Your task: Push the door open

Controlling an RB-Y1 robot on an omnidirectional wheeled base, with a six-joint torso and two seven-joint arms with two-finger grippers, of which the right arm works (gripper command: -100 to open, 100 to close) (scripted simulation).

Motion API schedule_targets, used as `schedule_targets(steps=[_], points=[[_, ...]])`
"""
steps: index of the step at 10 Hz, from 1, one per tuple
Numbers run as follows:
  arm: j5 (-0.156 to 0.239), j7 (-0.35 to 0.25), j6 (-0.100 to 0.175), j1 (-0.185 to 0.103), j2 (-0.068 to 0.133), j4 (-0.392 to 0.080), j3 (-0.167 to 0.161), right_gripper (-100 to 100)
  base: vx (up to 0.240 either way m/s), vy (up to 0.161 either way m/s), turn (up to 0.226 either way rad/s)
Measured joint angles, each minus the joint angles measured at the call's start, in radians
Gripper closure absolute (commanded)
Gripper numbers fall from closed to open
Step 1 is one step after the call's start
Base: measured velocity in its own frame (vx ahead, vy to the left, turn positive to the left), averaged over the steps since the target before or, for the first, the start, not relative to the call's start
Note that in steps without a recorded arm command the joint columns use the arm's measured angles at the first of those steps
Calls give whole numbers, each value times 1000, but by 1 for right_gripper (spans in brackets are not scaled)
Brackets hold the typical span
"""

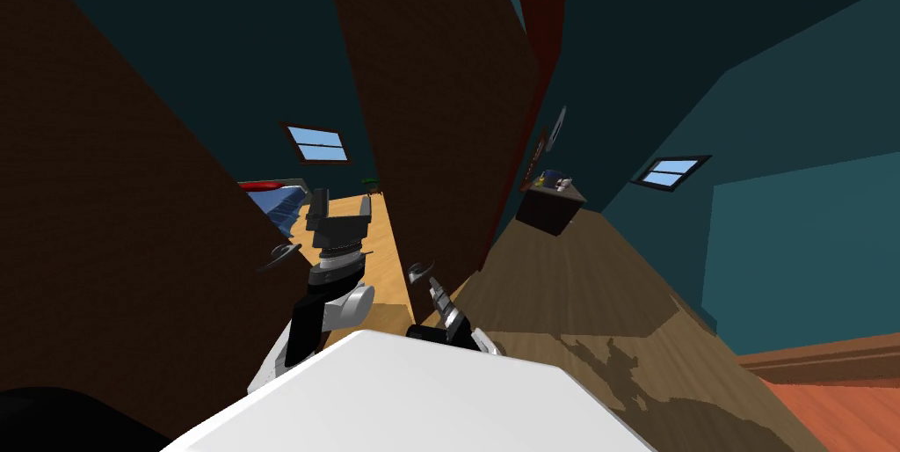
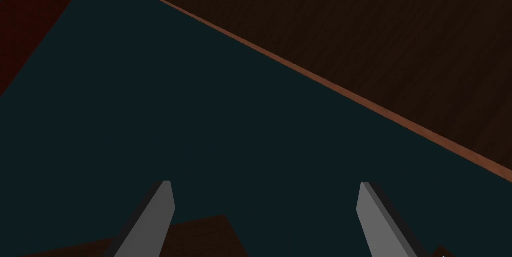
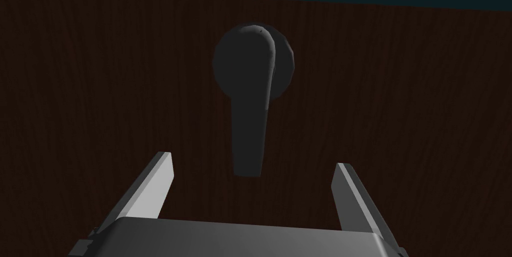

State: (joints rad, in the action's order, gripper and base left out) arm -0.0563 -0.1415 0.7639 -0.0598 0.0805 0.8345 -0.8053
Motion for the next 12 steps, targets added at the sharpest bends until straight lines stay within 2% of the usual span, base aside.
schedule_targets(steps=[1,2,7,8,9,10,12], points=[[0,2,0,-1,-4,-3,2,-100,52,55,-1],[0,2,0,-1,-4,-3,2,100,-6,-4,-3],[0,2,0,0,-4,-3,2,100,-11,-13,1],[0,2,0,0,-4,-3,2,-100,-95,12,-149],[5,9,5,-5,-10,-22,19,-100,-148,27,-118],[8,15,-1,3,-3,-7,31,-100,-182,24,-127],[16,28,-4,1,-14,-18,61,-100,-184,45,-114]])
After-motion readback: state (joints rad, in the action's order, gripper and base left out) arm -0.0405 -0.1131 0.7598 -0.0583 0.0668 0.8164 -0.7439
